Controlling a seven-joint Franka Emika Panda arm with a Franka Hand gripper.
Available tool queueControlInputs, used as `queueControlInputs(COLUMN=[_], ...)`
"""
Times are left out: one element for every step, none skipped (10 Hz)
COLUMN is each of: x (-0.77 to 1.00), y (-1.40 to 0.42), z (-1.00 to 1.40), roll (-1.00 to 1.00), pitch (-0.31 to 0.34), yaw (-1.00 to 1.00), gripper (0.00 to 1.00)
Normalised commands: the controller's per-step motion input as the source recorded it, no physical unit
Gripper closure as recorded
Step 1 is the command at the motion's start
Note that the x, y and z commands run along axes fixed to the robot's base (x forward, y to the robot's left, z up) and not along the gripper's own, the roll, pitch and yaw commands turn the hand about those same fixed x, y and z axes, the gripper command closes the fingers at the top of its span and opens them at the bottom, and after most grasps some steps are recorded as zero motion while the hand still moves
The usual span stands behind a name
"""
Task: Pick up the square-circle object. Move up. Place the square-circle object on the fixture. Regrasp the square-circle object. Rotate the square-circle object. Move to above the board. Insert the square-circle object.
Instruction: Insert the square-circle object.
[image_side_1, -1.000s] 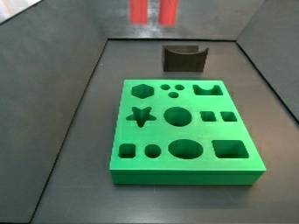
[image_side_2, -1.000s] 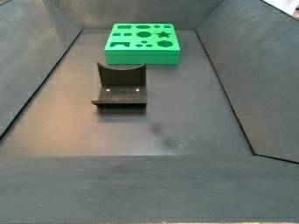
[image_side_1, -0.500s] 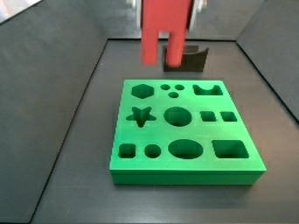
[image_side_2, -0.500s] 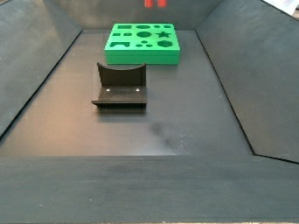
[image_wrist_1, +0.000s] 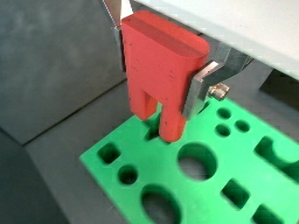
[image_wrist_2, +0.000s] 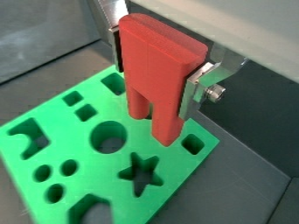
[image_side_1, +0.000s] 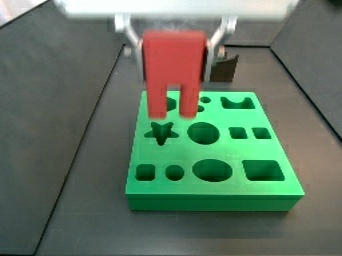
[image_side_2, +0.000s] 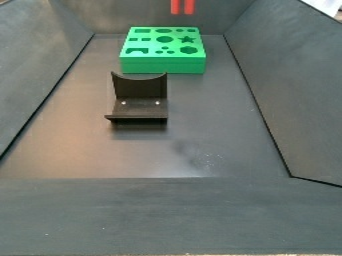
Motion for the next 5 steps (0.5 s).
queueControlInputs(x=[0.0, 0.05, 0.09, 0.04, 0.0], y=[-0.62, -0.57, -0.37, -0.27, -0.22], z=[-0.37, -0.41, -0.44, -0.43, -0.41], roll=[0.31, 0.31, 0.24, 0.18, 0.1], pitch=[0.0, 0.014, 0.157, 0.137, 0.109], yaw=[0.02, 0.0, 0.0, 0.17, 0.17], gripper=[1.0, 1.0, 1.0, 1.0, 1.0])
